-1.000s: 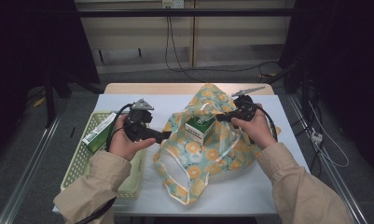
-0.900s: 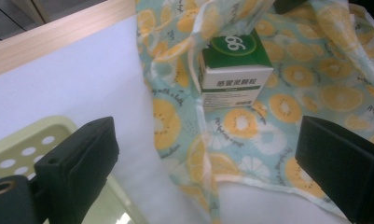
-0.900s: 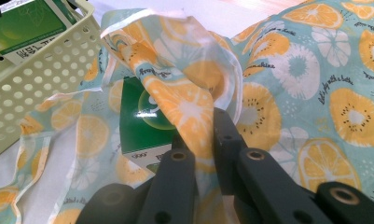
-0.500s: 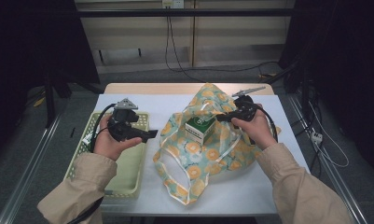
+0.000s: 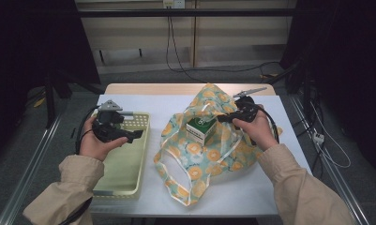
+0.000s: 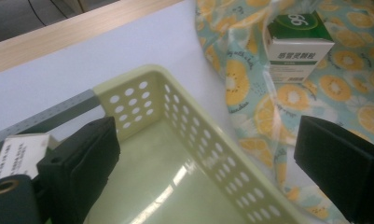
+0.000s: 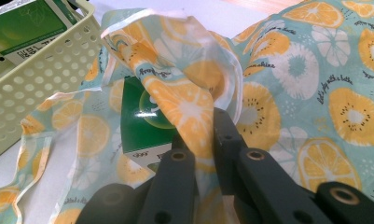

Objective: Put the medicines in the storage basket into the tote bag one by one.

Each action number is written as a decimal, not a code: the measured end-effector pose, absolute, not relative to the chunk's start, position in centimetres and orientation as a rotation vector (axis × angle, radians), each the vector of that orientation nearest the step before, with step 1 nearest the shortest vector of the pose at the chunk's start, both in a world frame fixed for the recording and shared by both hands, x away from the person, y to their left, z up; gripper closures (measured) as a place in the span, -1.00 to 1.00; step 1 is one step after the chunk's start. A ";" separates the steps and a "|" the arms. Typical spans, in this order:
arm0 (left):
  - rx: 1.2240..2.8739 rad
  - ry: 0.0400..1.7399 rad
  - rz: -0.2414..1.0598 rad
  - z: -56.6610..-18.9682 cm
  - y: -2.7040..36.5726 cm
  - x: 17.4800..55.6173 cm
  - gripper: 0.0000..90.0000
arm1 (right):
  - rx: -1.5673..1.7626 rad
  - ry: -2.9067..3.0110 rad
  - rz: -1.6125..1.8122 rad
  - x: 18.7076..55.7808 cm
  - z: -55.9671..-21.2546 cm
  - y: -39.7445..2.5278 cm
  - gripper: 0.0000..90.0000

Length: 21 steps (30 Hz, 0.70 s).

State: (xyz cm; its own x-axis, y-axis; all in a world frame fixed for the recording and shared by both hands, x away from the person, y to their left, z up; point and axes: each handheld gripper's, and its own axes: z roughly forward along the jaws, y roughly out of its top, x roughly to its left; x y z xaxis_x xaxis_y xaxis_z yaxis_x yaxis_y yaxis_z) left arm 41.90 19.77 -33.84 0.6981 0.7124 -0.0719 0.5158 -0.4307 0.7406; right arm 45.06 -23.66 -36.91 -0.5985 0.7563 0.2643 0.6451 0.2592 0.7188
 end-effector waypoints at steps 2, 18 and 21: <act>2.129 0.940 0.327 -33.9 20.2 41.9 -0.85 | 1.339 2.381 1.263 45.0 -36.9 -23.7 0.94; 2.107 1.040 0.394 -34.5 23.6 42.5 -0.81 | 1.335 2.389 1.259 45.1 -37.0 -23.5 0.94; 2.108 1.060 0.426 -34.7 24.3 42.7 -0.80 | 1.337 2.389 1.260 45.1 -37.0 -23.5 0.94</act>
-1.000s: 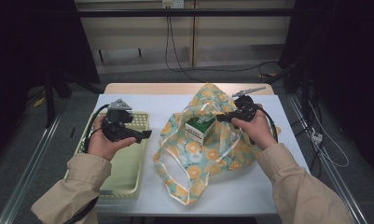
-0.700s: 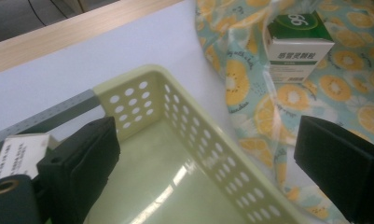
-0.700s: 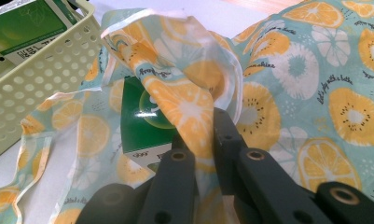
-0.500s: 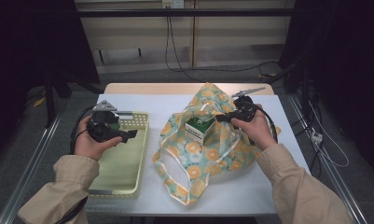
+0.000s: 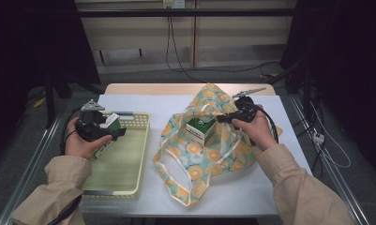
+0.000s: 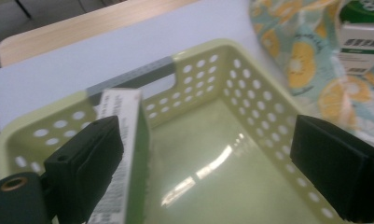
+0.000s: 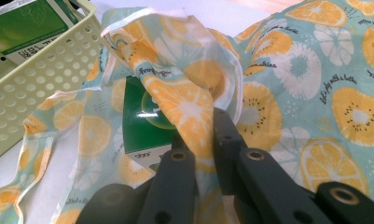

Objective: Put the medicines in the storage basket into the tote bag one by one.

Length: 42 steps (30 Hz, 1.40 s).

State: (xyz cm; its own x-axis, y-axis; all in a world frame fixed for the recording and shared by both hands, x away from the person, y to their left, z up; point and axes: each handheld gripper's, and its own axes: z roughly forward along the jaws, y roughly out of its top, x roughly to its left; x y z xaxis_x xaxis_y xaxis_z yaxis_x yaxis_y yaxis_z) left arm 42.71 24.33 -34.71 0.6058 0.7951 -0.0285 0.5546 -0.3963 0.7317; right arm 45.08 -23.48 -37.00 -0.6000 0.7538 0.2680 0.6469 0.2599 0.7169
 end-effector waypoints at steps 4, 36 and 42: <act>2.098 1.101 0.439 -35.2 25.5 43.0 -0.80 | 1.336 2.390 1.262 45.1 -37.0 -23.6 0.94; 2.177 1.271 0.391 -36.5 25.4 43.0 0.40 | 1.346 2.386 1.272 45.3 -37.1 -23.8 0.94; 2.136 1.213 0.329 -34.4 24.2 42.3 0.40 | 1.349 2.384 1.271 45.3 -37.1 -23.9 0.94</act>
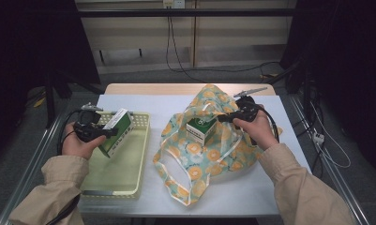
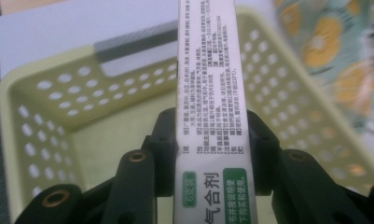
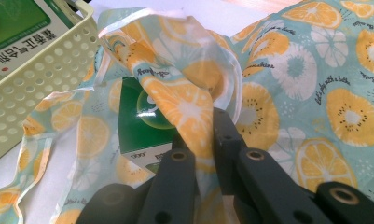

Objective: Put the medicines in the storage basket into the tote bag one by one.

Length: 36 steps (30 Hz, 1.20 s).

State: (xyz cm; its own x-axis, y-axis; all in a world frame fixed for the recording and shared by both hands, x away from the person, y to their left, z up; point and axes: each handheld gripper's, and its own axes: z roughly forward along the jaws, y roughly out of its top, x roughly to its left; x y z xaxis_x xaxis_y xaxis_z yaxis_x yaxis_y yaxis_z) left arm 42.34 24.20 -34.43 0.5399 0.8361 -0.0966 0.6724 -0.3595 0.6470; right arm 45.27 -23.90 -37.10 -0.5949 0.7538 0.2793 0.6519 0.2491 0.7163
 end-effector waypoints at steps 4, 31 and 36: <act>2.116 1.157 0.333 -32.9 22.7 41.8 0.40 | 1.343 2.386 1.272 45.3 -37.1 -23.8 0.94; 2.192 0.752 0.151 -30.3 9.9 39.2 0.40 | 1.342 2.366 1.290 45.0 -36.5 -24.1 0.94; 2.218 0.713 0.117 -31.2 7.7 38.8 0.40 | 1.336 2.359 1.291 44.9 -36.1 -24.3 0.94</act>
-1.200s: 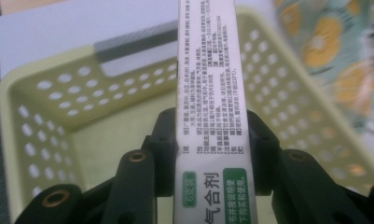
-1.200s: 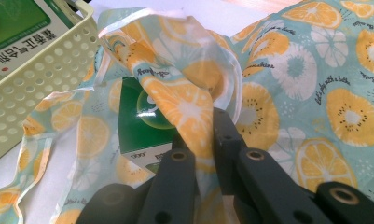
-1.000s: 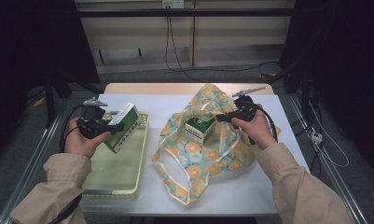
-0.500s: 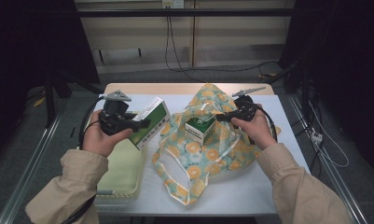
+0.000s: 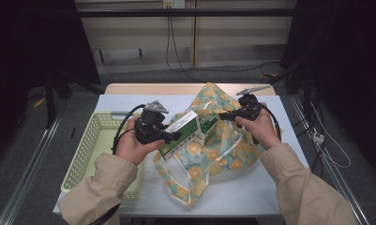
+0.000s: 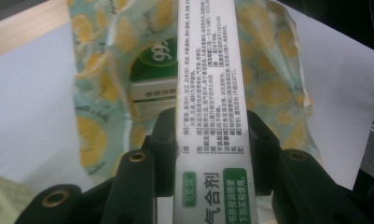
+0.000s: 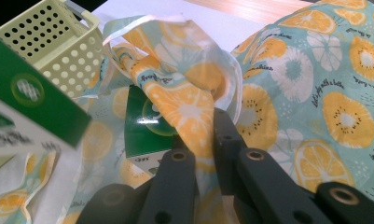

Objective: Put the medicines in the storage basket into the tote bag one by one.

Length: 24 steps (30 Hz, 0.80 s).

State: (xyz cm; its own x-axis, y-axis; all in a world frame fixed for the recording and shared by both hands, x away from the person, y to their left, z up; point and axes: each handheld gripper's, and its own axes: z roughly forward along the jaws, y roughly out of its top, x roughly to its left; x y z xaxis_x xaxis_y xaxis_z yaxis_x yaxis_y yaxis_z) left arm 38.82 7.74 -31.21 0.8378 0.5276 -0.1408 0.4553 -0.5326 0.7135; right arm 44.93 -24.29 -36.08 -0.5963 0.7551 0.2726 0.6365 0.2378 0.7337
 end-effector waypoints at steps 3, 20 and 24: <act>2.252 0.694 0.113 -31.8 6.5 38.6 0.40 | 1.336 2.360 1.294 44.9 -36.0 -24.3 0.94; 2.316 0.681 0.079 -35.4 2.3 38.8 0.40 | 1.333 2.355 1.303 44.7 -35.8 -24.3 0.95; 2.313 0.699 0.067 -36.5 1.5 39.2 0.40 | 1.328 2.359 1.303 44.7 -35.8 -24.2 0.95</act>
